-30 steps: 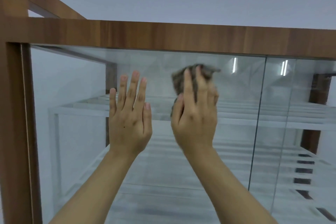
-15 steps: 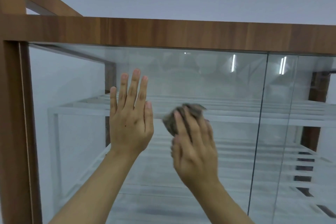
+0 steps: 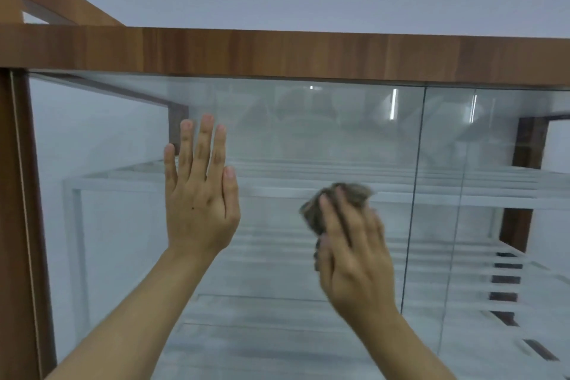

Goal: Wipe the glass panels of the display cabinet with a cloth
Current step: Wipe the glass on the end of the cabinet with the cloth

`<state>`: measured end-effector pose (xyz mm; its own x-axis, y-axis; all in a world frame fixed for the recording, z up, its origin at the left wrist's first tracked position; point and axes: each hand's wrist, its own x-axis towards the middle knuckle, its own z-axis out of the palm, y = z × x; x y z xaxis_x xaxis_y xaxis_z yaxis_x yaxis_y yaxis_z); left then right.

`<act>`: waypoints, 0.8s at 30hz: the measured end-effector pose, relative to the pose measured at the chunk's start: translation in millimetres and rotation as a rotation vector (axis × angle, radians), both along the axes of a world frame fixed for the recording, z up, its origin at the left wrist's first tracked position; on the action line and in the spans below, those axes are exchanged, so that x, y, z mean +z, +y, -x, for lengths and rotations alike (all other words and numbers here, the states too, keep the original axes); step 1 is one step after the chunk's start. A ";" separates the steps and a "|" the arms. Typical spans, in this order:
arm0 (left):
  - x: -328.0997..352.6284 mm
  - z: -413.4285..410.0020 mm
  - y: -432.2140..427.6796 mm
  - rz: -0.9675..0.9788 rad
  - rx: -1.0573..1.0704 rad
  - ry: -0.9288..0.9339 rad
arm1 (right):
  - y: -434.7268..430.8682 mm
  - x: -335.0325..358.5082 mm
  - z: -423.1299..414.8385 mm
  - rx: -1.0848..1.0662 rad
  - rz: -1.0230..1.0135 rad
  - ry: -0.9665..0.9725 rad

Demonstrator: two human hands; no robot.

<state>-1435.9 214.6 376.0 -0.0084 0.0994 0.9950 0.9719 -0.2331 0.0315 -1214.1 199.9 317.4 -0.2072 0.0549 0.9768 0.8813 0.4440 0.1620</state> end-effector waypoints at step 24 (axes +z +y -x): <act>1.3 -106.6 -0.7 -0.023 -0.077 -0.022 | 5.2 36.5 -40.0 0.019 -0.007 -0.047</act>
